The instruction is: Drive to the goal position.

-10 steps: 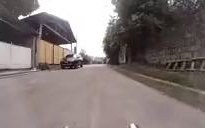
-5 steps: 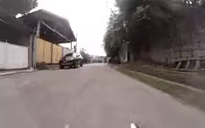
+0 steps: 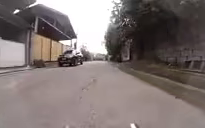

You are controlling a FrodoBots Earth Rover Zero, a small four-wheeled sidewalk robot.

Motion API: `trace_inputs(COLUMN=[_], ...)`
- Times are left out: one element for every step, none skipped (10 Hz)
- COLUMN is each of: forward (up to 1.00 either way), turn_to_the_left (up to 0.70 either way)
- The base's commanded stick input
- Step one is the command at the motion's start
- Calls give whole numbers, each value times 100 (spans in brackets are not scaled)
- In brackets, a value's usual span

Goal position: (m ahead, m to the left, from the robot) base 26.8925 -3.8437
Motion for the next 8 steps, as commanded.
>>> trace_inputs(forward=[100, 100, 100, 100, 100, 100, 100, 100], turn_to_the_left=[0, 0, 0, 0, 0, 0, 0, 0])
